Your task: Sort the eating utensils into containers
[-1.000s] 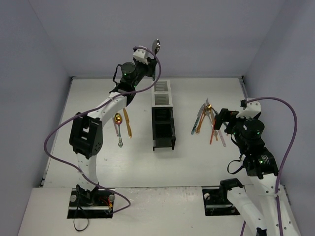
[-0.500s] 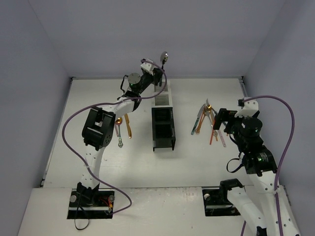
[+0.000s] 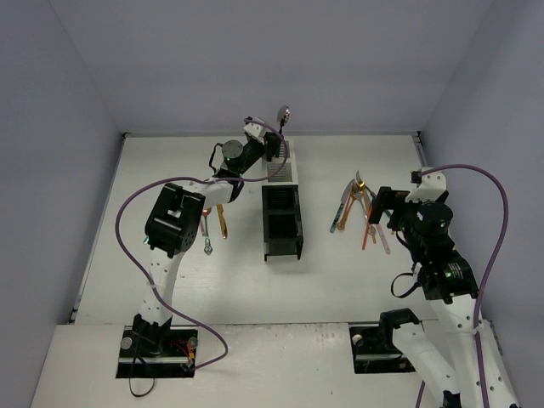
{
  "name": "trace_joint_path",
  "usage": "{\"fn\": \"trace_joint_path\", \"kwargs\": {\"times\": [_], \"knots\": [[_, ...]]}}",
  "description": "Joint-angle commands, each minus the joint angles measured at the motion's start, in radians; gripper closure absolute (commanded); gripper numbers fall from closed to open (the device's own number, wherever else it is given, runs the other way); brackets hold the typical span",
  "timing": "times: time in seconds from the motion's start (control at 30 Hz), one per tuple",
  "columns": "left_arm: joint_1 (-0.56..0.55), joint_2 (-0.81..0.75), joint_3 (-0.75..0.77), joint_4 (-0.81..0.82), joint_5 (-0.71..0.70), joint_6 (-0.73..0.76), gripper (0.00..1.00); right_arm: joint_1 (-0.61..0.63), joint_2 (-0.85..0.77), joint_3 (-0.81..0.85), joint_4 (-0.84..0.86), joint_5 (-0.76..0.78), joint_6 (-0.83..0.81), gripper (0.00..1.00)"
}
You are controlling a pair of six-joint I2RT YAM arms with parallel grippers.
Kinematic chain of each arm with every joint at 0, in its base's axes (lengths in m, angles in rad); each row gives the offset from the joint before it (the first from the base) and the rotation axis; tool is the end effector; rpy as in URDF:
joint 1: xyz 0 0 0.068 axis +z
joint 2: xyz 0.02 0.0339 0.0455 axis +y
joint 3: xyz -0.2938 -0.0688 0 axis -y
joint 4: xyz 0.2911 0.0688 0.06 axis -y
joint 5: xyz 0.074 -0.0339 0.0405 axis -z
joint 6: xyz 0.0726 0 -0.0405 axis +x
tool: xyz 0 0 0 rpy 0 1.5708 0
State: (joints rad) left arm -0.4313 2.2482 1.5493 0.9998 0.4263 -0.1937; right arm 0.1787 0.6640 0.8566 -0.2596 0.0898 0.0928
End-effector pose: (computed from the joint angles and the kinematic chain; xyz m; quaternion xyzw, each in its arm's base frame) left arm 0.5320 -0.2779 0.2426 0.2378 0.5554 -0.3613 0.7102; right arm 0.2067 0.0307 0.3994 -0.0007 0.7303 0.0599 0.6805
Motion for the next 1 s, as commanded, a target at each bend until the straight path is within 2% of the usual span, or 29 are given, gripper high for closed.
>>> {"fn": "trace_joint_path", "kwargs": {"times": [0.0, 0.17, 0.37, 0.6, 0.7, 0.8, 0.9, 0.97], "knots": [[-0.004, -0.077, -0.004, 0.122, 0.015, 0.014, 0.89, 0.008, 0.005, 0.015, 0.044, 0.012, -0.017, 0.0], [-0.004, -0.074, -0.014, 0.114, 0.015, 0.018, 0.76, 0.008, -0.007, 0.016, 0.04, 0.005, -0.017, 0.0], [-0.005, -0.127, -0.056, 0.107, -0.019, 0.017, 0.52, 0.008, -0.021, 0.022, 0.035, 0.0, -0.018, 0.0], [-0.006, -0.293, -0.17, 0.019, -0.173, -0.03, 0.48, 0.008, -0.031, 0.035, 0.029, -0.01, -0.015, 0.0], [-0.006, -0.434, -0.259, -0.1, -0.277, -0.061, 0.43, 0.008, -0.04, 0.038, 0.023, -0.012, -0.015, 0.0], [-0.006, -0.572, -0.3, -0.331, -0.404, -0.103, 0.33, 0.007, -0.048, 0.041, 0.018, -0.011, -0.015, 0.0], [-0.006, -0.706, -0.272, -0.76, -0.547, -0.114, 0.22, 0.008, -0.062, 0.038, 0.01, -0.012, -0.01, 0.0], [-0.006, -0.745, -0.251, -0.941, -0.646, -0.121, 0.19, 0.007, -0.067, 0.034, 0.002, -0.021, -0.004, 0.0]]}}
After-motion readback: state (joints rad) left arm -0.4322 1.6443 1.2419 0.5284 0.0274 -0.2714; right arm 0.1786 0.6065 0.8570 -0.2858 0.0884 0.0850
